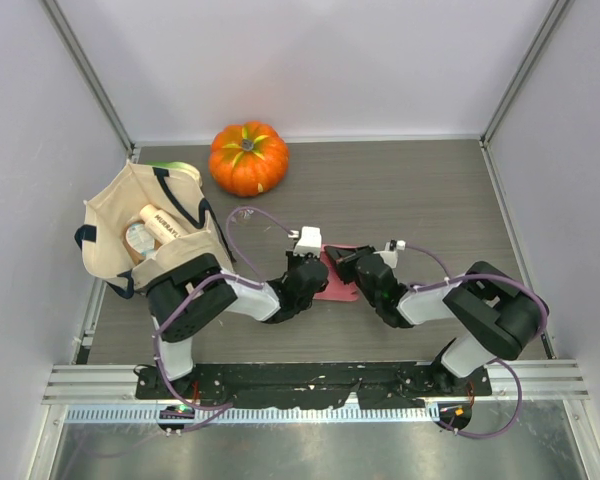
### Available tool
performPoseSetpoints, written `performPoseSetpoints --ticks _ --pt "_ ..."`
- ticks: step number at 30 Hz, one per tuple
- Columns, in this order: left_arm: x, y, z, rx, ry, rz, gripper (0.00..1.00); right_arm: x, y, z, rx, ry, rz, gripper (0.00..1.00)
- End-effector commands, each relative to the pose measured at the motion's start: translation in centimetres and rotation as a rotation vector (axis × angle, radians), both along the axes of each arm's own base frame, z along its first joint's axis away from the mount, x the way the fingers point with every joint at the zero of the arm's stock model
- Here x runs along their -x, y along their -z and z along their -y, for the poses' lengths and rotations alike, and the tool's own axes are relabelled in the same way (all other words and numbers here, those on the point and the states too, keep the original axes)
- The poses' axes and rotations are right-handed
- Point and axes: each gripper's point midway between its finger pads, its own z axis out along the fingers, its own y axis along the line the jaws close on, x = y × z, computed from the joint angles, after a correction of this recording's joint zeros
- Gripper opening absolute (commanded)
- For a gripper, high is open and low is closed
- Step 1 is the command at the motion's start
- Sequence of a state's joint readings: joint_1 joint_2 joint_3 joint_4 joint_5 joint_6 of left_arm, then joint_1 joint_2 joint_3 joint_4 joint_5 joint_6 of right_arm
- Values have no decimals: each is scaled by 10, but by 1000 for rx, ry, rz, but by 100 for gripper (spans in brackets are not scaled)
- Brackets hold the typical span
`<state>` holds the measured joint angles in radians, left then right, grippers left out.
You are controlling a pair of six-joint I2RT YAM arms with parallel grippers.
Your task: Fold the paper box
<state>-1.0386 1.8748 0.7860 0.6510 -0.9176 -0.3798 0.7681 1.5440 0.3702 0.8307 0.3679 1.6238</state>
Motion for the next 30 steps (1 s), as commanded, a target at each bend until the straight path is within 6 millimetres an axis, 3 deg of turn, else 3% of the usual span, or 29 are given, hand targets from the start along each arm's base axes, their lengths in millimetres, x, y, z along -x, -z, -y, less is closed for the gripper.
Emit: performPoseSetpoints --ticks 1,5,6,8,9,12,13,19,27,30 --pt "-2 -14 -8 71 41 4 2 17 11 -2 105 -67 5 1" --pt "8 -23 -16 118 54 -5 25 18 9 -1 105 -72 28 1" --pt "9 -35 -17 148 58 11 29 18 9 -1 105 -75 30 1" --pt "17 -35 -21 155 89 -2 38 19 10 0 107 -76 28 1" --pt "21 -48 -22 184 103 12 41 19 10 1 108 -71 29 1" --pt "35 -43 -29 189 158 -17 51 19 9 1 115 -70 27 2" --pt "39 -52 -28 217 178 -9 52 19 8 1 115 -72 30 3" --pt "47 -51 -30 222 214 -25 55 17 7 -2 110 -76 19 5" --pt "34 -35 -11 155 207 -58 54 18 8 -4 102 -82 8 6" --pt "26 -26 -13 114 155 -67 47 20 9 -5 103 -88 1 6"
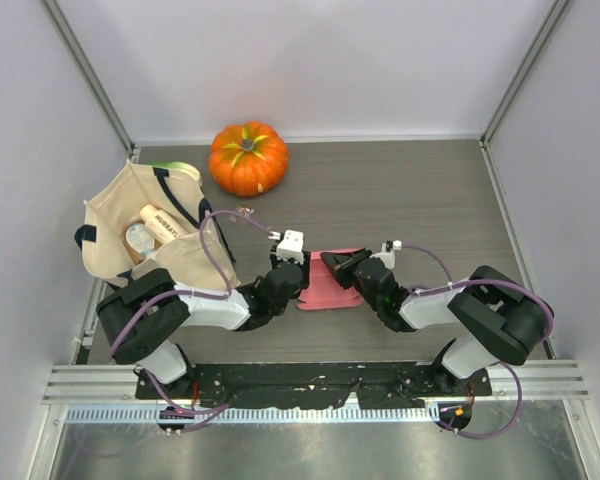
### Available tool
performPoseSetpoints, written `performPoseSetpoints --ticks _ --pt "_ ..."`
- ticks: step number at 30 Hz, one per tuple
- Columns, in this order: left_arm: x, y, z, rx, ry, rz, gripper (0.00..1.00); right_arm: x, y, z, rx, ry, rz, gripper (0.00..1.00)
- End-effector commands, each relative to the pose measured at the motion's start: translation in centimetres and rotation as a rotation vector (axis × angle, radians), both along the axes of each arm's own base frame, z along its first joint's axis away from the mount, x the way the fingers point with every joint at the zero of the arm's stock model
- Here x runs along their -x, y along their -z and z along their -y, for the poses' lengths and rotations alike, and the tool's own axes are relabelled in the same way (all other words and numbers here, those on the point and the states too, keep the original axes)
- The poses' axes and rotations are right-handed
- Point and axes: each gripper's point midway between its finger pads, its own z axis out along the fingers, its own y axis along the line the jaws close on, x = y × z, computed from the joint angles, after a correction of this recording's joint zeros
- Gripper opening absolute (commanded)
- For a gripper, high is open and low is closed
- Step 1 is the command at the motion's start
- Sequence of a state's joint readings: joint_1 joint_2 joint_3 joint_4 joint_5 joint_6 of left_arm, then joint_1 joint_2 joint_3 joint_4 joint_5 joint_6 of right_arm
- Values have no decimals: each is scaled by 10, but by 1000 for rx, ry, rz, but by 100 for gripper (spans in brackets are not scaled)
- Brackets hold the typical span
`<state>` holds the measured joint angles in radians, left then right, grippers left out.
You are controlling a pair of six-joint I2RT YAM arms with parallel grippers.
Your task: Fold the paper box
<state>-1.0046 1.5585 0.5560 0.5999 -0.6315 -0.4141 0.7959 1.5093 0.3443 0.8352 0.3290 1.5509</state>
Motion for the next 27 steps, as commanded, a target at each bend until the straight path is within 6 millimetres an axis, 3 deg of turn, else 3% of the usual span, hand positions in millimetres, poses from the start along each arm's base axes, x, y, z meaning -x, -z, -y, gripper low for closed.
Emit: performPoseSetpoints --ticks 1,5,8,9,10,12,13,14,15,16,17,18,19,21,23,27 --pt "-18 -5 3 -26 -84 19 44 3 9 5 58 3 -23 7" --pt "-30 2 -5 -120 -167 27 31 6 10 6 83 -11 -25 11" --pt "-35 2 -14 -155 -217 58 14 13 10 9 194 -69 -12 29" --pt "-35 2 -15 -147 -217 69 11 12 5 7 286 -109 22 42" --pt "-35 2 -15 -162 -207 79 9 20 19 15 391 -156 -26 47" --pt "-33 5 -16 -161 -190 85 7 19 -10 18 476 -210 42 57" --pt "-32 3 -17 -154 -188 90 4 29 2 36 627 -265 16 60" --pt "-29 7 -21 -167 -185 90 4 30 -5 45 684 -285 32 64" --pt "-28 4 -22 -149 -185 100 3 29 -27 52 705 -298 68 64" --pt "-27 4 -24 -145 -184 103 2 32 -19 78 812 -326 20 65" --pt "-24 5 -27 -153 -178 105 2 37 -24 81 816 -375 24 65" --pt "-23 2 -27 -147 -175 115 2 34 -42 83 811 -397 61 66" --pt "-23 1 -29 -152 -173 123 1 34 -38 100 848 -415 20 66" --pt "-21 -3 -33 -161 -178 143 0 28 -47 109 925 -451 40 66" --pt "-19 -5 -36 -166 -177 151 0 24 -41 120 957 -465 3 66" --pt "-18 -10 -41 -165 -180 174 0 26 -42 86 813 -607 73 64"
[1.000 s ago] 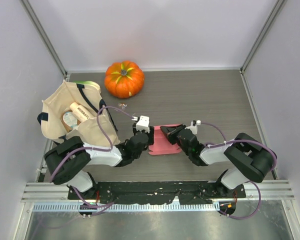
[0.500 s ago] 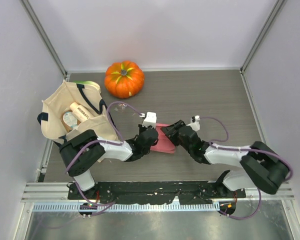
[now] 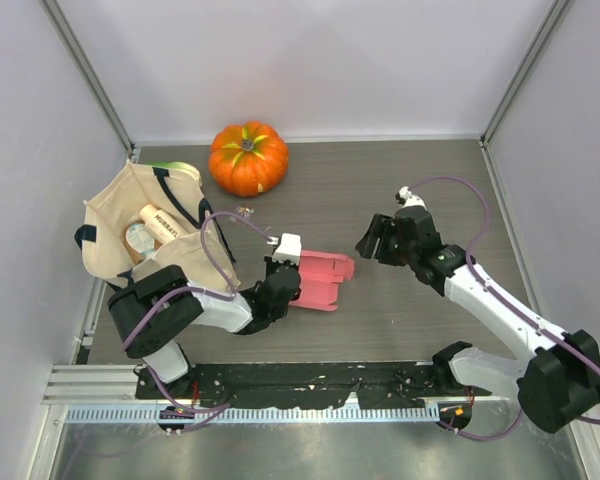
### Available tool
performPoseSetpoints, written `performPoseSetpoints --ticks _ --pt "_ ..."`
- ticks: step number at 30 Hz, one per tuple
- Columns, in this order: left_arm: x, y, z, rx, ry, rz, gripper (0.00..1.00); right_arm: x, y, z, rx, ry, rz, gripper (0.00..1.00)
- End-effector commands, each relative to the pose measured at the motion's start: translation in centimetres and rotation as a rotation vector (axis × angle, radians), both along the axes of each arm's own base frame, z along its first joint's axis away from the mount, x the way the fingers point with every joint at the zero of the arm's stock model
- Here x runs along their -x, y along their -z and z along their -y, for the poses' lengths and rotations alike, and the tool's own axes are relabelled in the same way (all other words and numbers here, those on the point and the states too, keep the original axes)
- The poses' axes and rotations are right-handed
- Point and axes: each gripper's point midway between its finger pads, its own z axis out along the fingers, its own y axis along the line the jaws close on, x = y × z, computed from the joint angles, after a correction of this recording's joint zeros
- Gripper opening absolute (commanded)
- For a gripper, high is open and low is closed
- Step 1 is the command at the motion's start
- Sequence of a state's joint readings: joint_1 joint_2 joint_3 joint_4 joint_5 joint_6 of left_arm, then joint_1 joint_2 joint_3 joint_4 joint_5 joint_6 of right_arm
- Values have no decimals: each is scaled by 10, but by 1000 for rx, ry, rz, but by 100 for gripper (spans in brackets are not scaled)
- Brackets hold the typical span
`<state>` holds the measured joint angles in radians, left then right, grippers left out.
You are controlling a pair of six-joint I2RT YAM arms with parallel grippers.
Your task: Fold the paper box
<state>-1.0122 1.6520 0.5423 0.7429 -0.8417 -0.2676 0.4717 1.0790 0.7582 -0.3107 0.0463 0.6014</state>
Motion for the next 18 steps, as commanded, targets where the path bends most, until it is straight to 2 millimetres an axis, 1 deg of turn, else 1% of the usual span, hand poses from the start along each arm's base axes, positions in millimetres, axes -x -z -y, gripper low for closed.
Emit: performPoseSetpoints --ticks 1,4,5,6,7,8,9,10,11,12,13,14,15,16,17,18 --pt "-1 -15 -13 -19 -29 60 0 17 14 -27 -28 -228 -73 64" --pt "1 -16 -17 -19 -35 69 0 12 7 -36 -93 -165 -84 60" --pt "1 -17 -19 -15 -41 74 0 14 -2 -45 -105 -159 -61 59" --pt "1 -17 -21 -13 -50 79 0 15 -6 -51 -130 -134 -59 58" --pt "1 -17 -23 -10 -60 82 0 10 -11 -53 -121 -101 -25 58" --pt "1 -19 -23 4 -61 92 0 9 -13 -60 -106 -86 -10 56" --pt "1 -20 -24 9 -63 96 0 17 -13 -74 -90 -110 -5 54" --pt "1 -20 -23 14 -63 99 0 14 -13 -74 -61 -78 10 49" --pt "0 -21 -24 24 -71 105 0 12 -15 -79 -64 -74 11 36" --pt "0 -22 -24 29 -78 107 0 10 -3 -84 -57 -74 -18 30" --pt "-1 -22 -25 33 -86 110 0 10 0 -85 -64 -60 -40 26" --pt "-1 -23 -25 41 -92 113 0 5 0 -83 -48 -29 -37 22" --pt "-1 -24 -24 44 -90 115 0 3 2 -82 -43 -20 -38 19" --pt "0 -23 -25 44 -90 115 0 2 2 -80 -45 -8 -30 18" --pt "0 -26 -24 56 -88 121 0 -1 1 -77 -40 13 -16 11" --pt "-1 -27 -25 61 -91 125 0 -3 -5 -77 -54 16 8 7"
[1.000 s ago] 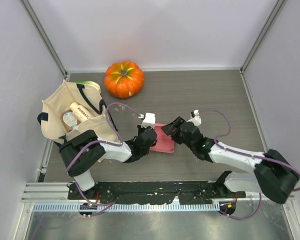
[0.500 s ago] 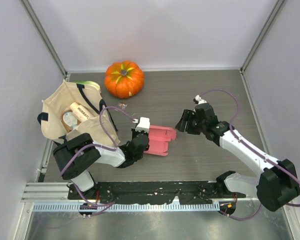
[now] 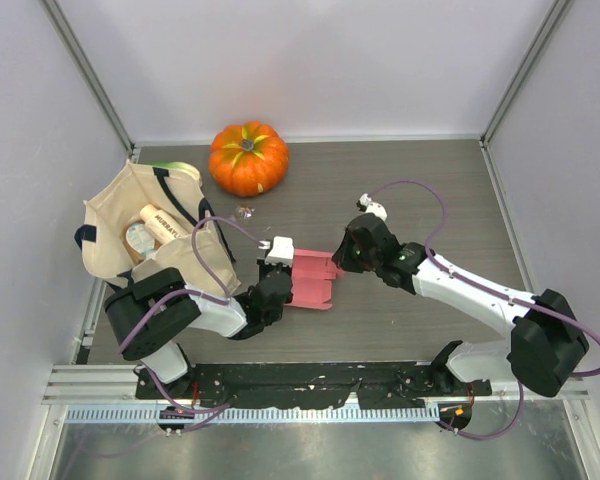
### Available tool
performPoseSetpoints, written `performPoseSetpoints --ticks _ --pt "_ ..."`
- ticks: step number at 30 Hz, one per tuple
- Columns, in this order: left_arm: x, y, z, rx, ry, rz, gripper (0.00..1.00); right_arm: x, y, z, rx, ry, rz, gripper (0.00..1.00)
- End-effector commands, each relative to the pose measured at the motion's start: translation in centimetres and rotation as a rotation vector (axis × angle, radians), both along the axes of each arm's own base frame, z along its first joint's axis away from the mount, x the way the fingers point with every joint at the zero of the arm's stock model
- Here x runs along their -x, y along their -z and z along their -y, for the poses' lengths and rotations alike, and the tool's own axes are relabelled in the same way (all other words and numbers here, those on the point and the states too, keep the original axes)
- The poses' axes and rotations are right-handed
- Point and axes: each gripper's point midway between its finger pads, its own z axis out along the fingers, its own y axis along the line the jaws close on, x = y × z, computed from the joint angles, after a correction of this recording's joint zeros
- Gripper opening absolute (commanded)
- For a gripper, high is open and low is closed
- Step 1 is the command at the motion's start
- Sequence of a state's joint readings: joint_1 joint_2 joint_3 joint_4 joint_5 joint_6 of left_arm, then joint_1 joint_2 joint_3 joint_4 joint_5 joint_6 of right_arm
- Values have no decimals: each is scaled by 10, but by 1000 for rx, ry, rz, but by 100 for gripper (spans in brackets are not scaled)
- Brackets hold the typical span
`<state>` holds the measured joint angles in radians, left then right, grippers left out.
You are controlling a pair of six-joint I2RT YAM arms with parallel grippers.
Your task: Fold the paper box
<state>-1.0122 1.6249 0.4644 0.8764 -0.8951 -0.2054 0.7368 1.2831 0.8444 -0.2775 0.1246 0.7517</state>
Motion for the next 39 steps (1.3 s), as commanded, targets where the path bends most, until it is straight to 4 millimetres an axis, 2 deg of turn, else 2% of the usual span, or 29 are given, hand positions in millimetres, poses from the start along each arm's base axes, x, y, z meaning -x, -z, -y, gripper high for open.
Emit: performPoseSetpoints --ticks 1,3,8,13,14,20,22,23,24,27,29,30,32,33,35,39 --pt "-2 -17 -7 61 -51 62 0 -26 -27 9 -34 137 108 5" --pt "-2 -19 -6 70 -46 68 0 -31 -27 10 -18 142 112 1" --pt "-3 -20 -5 72 -47 73 0 -35 -10 10 17 150 93 1" --pt "-2 -20 -5 74 -44 75 0 -37 4 1 -9 139 65 1" --pt "-2 -20 -5 75 -42 75 0 -36 12 1 -2 141 52 1" --pt "-2 -20 -4 81 -39 74 0 -37 25 -21 -103 110 23 1" --pt "-2 -19 -4 85 -37 75 0 -41 24 -33 -162 97 33 1" --pt "-1 -17 -3 85 -36 72 0 -38 29 -34 -184 100 16 1" --pt "-1 -17 -4 87 -38 72 0 -42 22 -39 -227 97 45 1" --pt "0 -15 -5 93 -48 72 0 -39 24 -39 -279 81 37 1" --pt "0 -12 -7 89 -59 71 0 -37 25 -30 -260 82 49 1" --pt "-1 -12 -9 89 -71 74 0 -35 36 -16 -187 112 39 1" --pt "-1 -12 -10 89 -80 76 0 -28 33 -2 -110 124 53 2" --pt "-1 -11 -11 89 -83 76 0 -21 44 13 -21 138 36 2" --pt "0 -11 -10 90 -85 77 0 -9 47 17 21 119 35 5" --pt "0 -10 -9 78 -86 80 0 -3 57 23 31 128 39 6"
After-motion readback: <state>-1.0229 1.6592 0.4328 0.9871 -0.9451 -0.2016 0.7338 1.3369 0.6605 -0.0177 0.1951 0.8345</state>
